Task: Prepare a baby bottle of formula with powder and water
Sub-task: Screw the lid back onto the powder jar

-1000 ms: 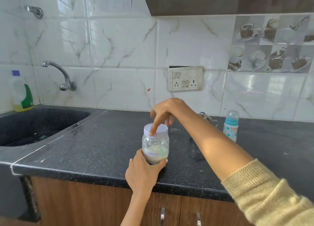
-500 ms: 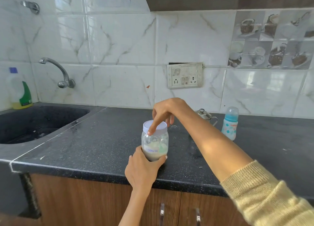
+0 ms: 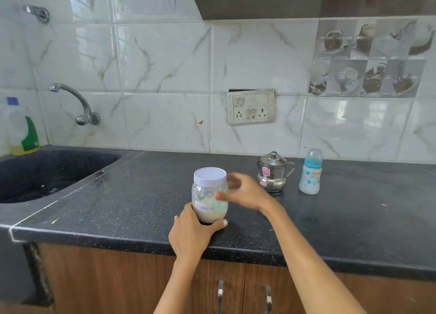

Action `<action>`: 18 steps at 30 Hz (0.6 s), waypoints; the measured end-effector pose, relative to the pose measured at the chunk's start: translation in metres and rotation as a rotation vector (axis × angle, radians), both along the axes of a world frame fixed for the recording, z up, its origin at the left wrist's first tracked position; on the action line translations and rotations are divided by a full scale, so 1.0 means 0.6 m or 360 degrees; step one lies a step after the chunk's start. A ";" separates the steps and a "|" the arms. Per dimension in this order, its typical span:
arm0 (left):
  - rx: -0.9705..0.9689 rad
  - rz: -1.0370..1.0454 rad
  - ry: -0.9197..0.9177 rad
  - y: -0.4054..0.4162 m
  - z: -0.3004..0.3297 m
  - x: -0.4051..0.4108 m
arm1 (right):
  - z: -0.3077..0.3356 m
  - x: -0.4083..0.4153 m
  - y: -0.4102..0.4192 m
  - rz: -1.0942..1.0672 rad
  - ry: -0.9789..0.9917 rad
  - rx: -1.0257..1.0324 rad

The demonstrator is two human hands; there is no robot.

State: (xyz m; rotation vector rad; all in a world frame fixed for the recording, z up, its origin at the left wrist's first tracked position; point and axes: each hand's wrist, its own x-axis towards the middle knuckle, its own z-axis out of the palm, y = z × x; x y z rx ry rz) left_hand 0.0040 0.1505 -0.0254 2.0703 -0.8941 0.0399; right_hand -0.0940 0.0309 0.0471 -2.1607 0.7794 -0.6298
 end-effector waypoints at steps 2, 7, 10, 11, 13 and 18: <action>-0.0044 -0.0405 0.0217 0.012 0.005 0.025 | -0.062 -0.014 0.010 0.0004 -0.0102 0.0176; -0.0418 -0.0816 0.0687 0.038 0.032 0.107 | -0.104 -0.014 0.007 -0.0099 -0.0303 0.0196; -0.0298 -0.0977 0.0784 0.020 0.029 0.143 | -0.104 -0.010 0.004 -0.0105 -0.0278 0.0189; -0.0252 -0.1041 0.0812 0.012 0.029 0.146 | -0.106 -0.008 0.004 -0.0120 -0.0278 0.0186; -0.0206 -0.1061 0.0810 -0.003 0.036 0.144 | -0.107 -0.004 0.001 -0.0150 -0.0285 0.0174; -0.0194 -0.0984 0.0736 -0.045 0.047 0.145 | -0.081 0.018 -0.033 -0.0159 -0.0139 0.0070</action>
